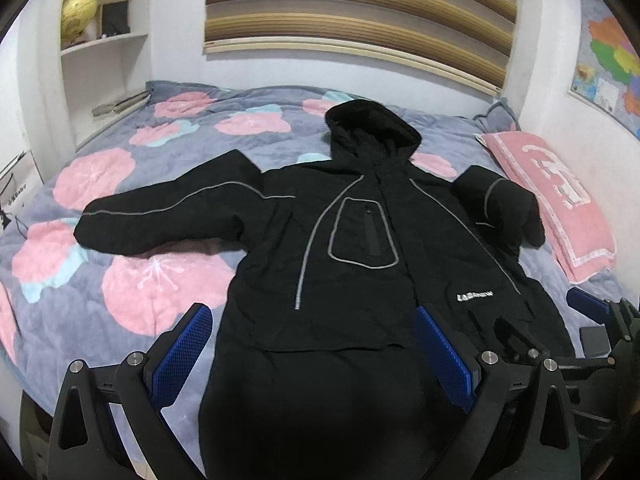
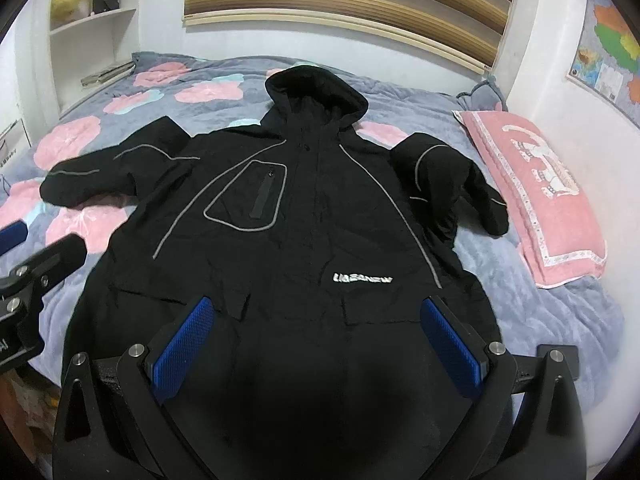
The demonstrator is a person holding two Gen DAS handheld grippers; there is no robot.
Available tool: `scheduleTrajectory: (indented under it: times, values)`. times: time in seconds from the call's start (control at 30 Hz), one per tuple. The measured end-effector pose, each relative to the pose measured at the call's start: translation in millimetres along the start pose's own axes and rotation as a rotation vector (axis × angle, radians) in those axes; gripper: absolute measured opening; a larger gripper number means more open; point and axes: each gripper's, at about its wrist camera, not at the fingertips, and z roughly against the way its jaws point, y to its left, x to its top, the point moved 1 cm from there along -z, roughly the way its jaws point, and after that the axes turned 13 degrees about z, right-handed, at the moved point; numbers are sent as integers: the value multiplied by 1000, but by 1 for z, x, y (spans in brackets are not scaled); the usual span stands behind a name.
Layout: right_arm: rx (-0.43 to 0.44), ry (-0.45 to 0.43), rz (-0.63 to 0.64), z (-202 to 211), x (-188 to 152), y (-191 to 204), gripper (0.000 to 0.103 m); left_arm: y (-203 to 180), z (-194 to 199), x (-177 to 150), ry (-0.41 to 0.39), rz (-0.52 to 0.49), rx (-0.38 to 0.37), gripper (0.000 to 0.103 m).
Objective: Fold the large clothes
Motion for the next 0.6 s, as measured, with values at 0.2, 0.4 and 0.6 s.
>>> scheduleTrajectory:
  times: [0.2,0.4,0.6]
  values:
    - [9,-83,-42,-50,19,15,103,41,-33,10,-25,85,5,100]
    - [-39,-146,-33,-123,26,35,103,116,-70,45,-109,179,46,100]
    - [-101,-119,69,-167,6,69,103,233,-94,101,-209,354,108,100]
